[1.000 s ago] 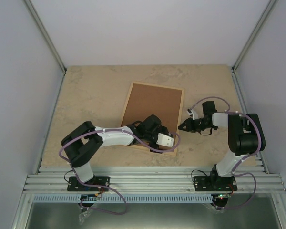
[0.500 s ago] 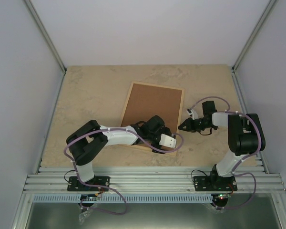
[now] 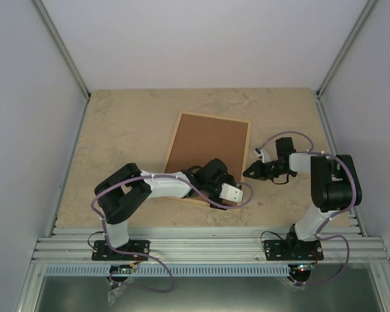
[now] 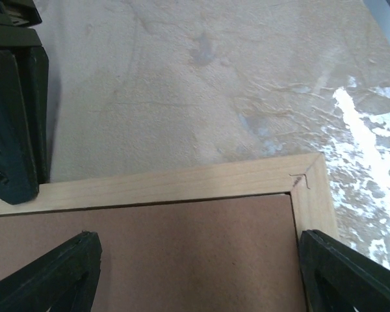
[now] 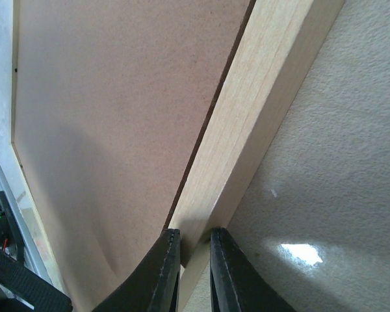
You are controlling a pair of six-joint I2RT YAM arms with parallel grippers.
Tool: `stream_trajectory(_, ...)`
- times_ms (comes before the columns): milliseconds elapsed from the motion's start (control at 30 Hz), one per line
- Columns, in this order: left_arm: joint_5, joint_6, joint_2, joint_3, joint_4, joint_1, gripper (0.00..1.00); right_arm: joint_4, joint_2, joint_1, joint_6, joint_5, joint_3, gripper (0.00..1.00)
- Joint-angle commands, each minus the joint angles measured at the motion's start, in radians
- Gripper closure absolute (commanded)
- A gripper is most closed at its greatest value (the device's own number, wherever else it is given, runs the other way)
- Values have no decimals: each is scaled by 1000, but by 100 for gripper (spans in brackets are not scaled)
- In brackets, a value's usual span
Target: Put the photo into the frame
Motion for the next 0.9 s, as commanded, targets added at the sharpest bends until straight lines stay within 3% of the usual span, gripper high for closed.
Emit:
stream_trajectory(0,-76,3,36,23,11,-9,16,-28,43,3,-13,177,-17,85)
stream_trajectory(367,-231,-52,-12,2,192,-7,27,-44,46,8,-13,197,-17,86)
stream_trajectory(467,-144,-52,-20,32,110,31,25,-43,37,7,-13,195,-17,87)
stream_trajectory(600,0,-68,-43,109,-140,100,23,-37,-1,9,-34,149,-21,86)
stream_trajectory(867,100,-127,-264,-18,-286,256,20,-70,-201,23,-165,-23,5,68)
